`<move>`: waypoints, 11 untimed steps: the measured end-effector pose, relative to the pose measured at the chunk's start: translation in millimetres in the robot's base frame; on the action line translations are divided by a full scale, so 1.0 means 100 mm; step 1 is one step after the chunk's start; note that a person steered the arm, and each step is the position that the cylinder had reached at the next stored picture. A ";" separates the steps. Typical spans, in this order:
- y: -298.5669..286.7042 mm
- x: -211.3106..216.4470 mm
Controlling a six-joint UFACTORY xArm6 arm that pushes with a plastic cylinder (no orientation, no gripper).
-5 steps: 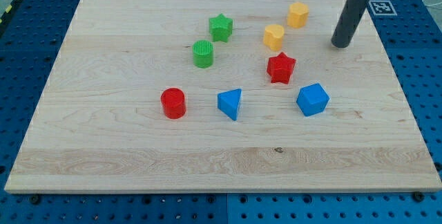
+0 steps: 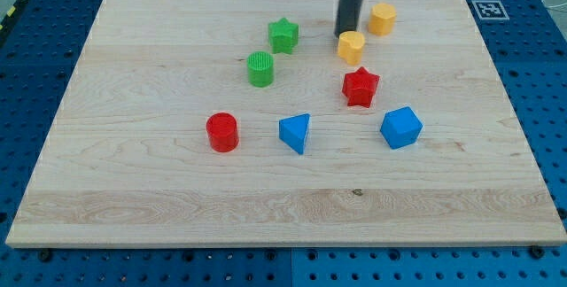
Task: Slide the green star along with the green circle towards the bottom center
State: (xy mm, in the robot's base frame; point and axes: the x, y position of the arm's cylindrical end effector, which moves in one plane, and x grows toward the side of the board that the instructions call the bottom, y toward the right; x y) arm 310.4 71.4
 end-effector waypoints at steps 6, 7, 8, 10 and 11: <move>-1.07 0.57; -1.08 0.84; -1.21 0.90; -1.56 0.91; -1.56 1.00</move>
State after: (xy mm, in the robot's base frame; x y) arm 410.4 -84.2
